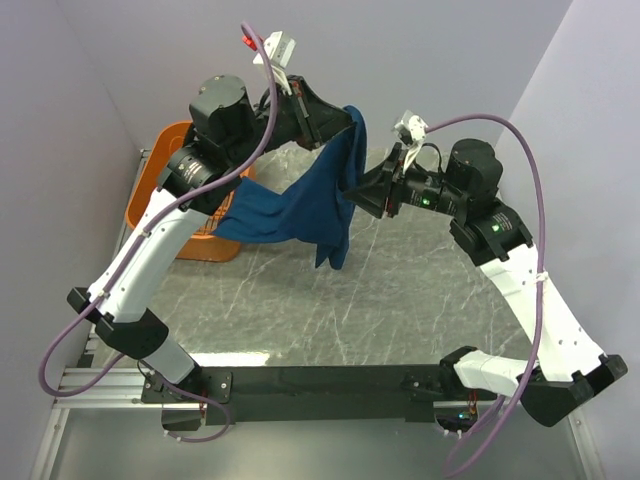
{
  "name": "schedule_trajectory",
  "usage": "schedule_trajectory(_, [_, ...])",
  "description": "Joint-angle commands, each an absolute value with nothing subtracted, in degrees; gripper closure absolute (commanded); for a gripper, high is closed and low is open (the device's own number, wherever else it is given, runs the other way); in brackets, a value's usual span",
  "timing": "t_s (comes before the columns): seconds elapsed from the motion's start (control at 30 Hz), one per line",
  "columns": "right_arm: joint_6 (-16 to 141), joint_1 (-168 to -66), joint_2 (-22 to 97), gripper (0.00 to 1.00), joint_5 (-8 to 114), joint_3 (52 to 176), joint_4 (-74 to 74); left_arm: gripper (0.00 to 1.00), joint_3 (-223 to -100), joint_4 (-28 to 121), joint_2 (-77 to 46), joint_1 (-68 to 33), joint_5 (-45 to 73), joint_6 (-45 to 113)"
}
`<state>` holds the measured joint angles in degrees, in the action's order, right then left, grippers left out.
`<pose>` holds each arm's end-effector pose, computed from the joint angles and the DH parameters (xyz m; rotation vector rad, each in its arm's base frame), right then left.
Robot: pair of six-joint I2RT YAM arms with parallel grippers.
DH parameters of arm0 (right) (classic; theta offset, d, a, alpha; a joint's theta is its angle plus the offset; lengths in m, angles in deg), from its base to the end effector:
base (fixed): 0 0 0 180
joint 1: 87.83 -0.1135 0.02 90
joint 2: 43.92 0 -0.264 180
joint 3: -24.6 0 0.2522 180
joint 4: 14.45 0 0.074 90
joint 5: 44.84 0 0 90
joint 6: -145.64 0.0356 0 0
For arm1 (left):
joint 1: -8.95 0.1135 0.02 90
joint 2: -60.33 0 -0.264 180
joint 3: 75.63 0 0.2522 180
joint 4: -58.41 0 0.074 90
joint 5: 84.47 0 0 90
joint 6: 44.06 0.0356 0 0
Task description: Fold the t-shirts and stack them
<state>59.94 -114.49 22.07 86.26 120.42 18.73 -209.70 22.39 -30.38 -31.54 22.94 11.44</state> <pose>0.1969 0.1250 0.4742 -0.8715 1.4706 0.9880 0.2317 -0.2118 0.5644 0.3527 1.5433 -1.2689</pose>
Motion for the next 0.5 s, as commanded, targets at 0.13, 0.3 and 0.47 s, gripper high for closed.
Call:
schedule_trajectory(0.13, [51.3,-113.6,19.5,1.00,82.0,128.9,26.9,1.00,-211.3,22.3,-27.3,-31.9,19.8,14.2])
schedule_trajectory(0.3, [41.1,-104.2,14.9,1.00,73.9,144.3,33.9,1.00,-213.5,19.4,-24.3,-31.8,15.7,19.5])
schedule_trajectory(0.47, [41.1,-98.7,14.7,1.00,61.8,157.8,33.2,1.00,-220.3,23.6,-25.6,-31.8,21.7,18.0])
